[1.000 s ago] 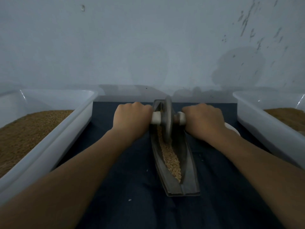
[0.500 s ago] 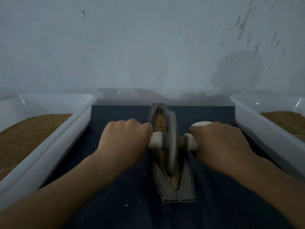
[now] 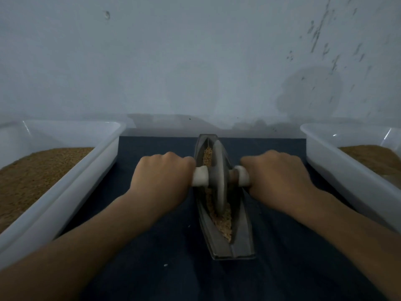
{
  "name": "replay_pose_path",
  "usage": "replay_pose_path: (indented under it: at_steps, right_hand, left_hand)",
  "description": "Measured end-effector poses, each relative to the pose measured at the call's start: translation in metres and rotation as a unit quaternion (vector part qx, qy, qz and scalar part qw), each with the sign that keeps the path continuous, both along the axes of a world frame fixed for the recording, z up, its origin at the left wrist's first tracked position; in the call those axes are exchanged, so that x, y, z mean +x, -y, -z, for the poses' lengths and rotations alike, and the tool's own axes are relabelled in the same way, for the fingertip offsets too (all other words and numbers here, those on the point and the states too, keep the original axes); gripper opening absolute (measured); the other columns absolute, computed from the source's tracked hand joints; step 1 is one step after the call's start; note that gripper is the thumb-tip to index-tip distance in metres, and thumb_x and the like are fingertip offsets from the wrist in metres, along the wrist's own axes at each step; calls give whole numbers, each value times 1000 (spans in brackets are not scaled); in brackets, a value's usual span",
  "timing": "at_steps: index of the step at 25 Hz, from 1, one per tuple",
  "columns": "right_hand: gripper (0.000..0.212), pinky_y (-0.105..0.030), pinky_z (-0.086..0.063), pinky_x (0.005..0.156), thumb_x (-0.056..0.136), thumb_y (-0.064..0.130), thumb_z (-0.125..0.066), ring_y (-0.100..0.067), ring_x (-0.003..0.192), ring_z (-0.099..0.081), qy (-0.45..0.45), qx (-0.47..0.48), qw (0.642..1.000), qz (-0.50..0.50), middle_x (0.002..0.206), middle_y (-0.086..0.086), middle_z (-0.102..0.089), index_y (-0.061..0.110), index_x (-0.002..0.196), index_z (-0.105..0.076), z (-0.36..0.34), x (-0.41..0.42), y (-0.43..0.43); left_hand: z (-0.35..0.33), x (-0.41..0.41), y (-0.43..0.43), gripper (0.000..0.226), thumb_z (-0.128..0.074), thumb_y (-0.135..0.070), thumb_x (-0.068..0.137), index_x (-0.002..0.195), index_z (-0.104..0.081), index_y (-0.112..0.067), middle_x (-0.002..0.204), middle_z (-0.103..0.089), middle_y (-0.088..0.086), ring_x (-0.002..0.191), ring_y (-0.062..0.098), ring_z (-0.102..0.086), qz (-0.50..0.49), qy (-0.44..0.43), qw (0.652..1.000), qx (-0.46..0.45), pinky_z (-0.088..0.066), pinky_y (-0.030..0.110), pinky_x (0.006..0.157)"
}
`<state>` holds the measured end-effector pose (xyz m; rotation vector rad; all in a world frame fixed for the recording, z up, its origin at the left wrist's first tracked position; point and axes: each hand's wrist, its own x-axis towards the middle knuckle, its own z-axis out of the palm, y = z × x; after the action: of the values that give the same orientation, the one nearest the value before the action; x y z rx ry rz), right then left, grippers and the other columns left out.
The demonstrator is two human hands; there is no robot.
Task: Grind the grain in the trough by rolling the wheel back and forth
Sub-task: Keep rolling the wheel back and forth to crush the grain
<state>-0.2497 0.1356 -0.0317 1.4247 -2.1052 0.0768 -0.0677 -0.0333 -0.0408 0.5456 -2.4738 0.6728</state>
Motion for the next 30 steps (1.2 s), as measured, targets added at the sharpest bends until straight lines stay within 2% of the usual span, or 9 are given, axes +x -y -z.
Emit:
replay_pose_path:
  at_steps: [3, 5, 9, 12, 15, 19, 23, 27, 30]
  right_hand:
    - [60, -18, -4, 48, 58, 34, -76, 0, 44, -17, -22, -12, 1000, 5, 51, 13, -33, 36, 61, -17, 1, 6, -17]
    - [49, -20, -12, 46, 67, 37, -73, -6, 46, -30, 5, 9, 1000, 27, 55, 12, -37, 35, 61, -24, 5, -4, -3]
    - [15, -30, -39, 58, 83, 34, -64, -23, 72, -58, 78, 24, 995, 62, 79, 3, -62, 30, 75, -52, -4, -36, 59]
    - [15, -31, -41, 61, 86, 33, -63, -24, 75, -60, 100, 33, 992, 67, 84, 2, -65, 29, 76, -53, -13, -40, 69]
    - [24, -32, -42, 57, 81, 36, -66, -24, 67, -57, 75, 16, 996, 36, 74, 5, -55, 34, 73, -44, 1, -26, 34]
    - [47, -17, -10, 46, 59, 35, -74, -4, 43, -21, -32, -22, 999, -4, 51, 14, -25, 36, 61, -27, 5, -4, -5]
    - [37, -26, -29, 50, 74, 36, -69, -18, 56, -48, 36, 23, 998, 44, 63, 10, -43, 33, 62, -35, 2, -19, 25]
    - [17, -30, -36, 57, 82, 30, -68, -23, 68, -54, 59, 20, 997, 55, 75, 2, -57, 30, 73, -53, -14, -41, 76]
    - [15, -30, -39, 60, 84, 33, -68, -26, 73, -58, 57, 32, 996, 55, 82, -1, -63, 29, 77, -55, -20, -36, 73]
  left_hand:
    - [-9, 10, -11, 55, -83, -26, 52, 70, -31, -26, 53, -18, -7, 43, 13, -7, 4, 4, 1000, -24, -3, 20, 48]
    - [-9, -4, -4, 44, -77, -29, 64, 72, -34, -26, 55, -19, -6, 43, 14, -10, -41, 40, 998, -14, -6, 24, 45]
    - [-16, -52, 35, 6, -61, -26, 87, 89, -57, -23, 72, -51, -1, 59, 23, -52, -71, 37, 996, 35, -32, 32, 52]
    - [-24, -60, 37, 10, -60, -25, 89, 98, -63, -24, 82, -59, 2, 73, 27, -62, -77, 42, 995, 47, -37, 34, 56]
    - [-11, -32, 17, 21, -66, -28, 82, 80, -46, -22, 62, -33, -6, 50, 20, -40, -47, 12, 999, 22, -24, 30, 47]
    - [-2, 6, -3, 54, -82, -26, 55, 70, -31, -26, 55, -15, -9, 43, 13, -11, 3, -7, 1000, -17, -5, 20, 47]
    - [1, -23, 19, 36, -72, -29, 74, 74, -36, -27, 57, -21, -8, 44, 13, -15, -43, 12, 999, 1, -9, 26, 45]
    - [-5, -61, 49, 2, -60, -25, 86, 88, -60, -24, 68, -51, 0, 58, 24, -54, -68, -24, 995, 62, -33, 32, 51]
    - [-8, -55, 42, 5, -60, -24, 87, 92, -60, -23, 73, -53, 1, 66, 27, -59, -68, -14, 995, 70, -36, 34, 54]
